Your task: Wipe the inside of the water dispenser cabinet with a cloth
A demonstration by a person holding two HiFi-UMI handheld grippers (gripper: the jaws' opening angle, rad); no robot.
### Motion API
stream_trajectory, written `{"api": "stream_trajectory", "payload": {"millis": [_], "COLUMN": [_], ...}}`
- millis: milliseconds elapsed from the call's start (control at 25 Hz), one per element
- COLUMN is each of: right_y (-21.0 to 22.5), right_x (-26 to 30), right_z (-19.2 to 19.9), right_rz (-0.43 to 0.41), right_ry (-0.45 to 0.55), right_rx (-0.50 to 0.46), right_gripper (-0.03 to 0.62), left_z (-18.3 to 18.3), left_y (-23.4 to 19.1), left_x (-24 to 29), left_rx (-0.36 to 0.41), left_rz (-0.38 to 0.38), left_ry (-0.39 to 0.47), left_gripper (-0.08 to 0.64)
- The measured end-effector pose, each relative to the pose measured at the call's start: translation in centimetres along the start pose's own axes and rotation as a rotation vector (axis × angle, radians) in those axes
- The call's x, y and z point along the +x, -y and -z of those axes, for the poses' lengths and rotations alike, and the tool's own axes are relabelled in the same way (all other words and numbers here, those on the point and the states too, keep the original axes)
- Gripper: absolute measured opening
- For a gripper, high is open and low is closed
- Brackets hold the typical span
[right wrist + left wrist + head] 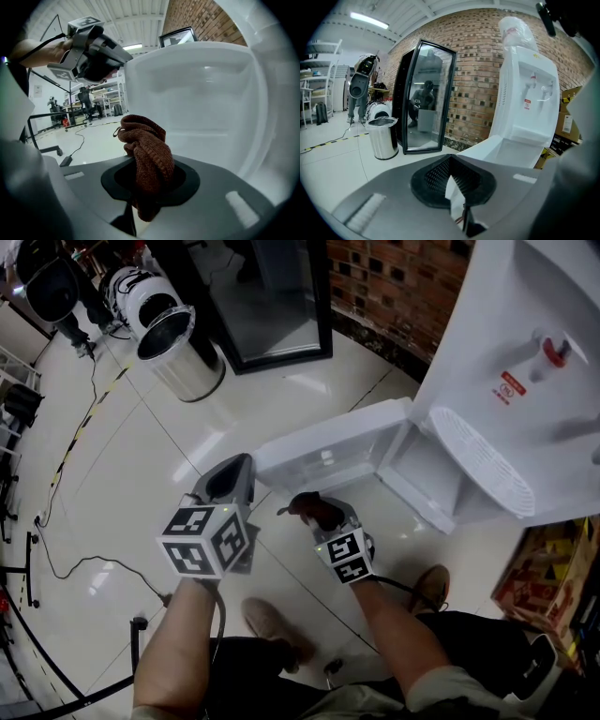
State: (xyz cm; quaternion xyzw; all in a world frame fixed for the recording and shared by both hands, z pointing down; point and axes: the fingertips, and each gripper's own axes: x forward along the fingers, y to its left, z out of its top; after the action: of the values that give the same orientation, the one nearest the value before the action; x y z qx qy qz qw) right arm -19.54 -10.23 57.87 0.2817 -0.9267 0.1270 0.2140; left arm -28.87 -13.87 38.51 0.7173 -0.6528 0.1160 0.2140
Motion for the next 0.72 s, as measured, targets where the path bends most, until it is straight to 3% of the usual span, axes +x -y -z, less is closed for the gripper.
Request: {"api": "stream_trajectory", "payload": {"millis": [440,720], "right_y": [-4.4,-3.2], "right_x": [5.1,6.0], "right_z": [0.4,0.5], "right_rz": [-0.147,-0.114], "right_ry": [-0.03,-0.039], "right_rx": [0.017,0.018], "right_gripper": [0.106,0.106], "left_z": [0.1,0.0], "left_y": [0.3,0.2], "left_x": [-0.3,-0.2], "left_rx": [-0.012,-0.02], "left_rz": [0.034,0.037], "left_ry": [0.003,0.006], "left_gripper": [-0.002,-0.002]}}
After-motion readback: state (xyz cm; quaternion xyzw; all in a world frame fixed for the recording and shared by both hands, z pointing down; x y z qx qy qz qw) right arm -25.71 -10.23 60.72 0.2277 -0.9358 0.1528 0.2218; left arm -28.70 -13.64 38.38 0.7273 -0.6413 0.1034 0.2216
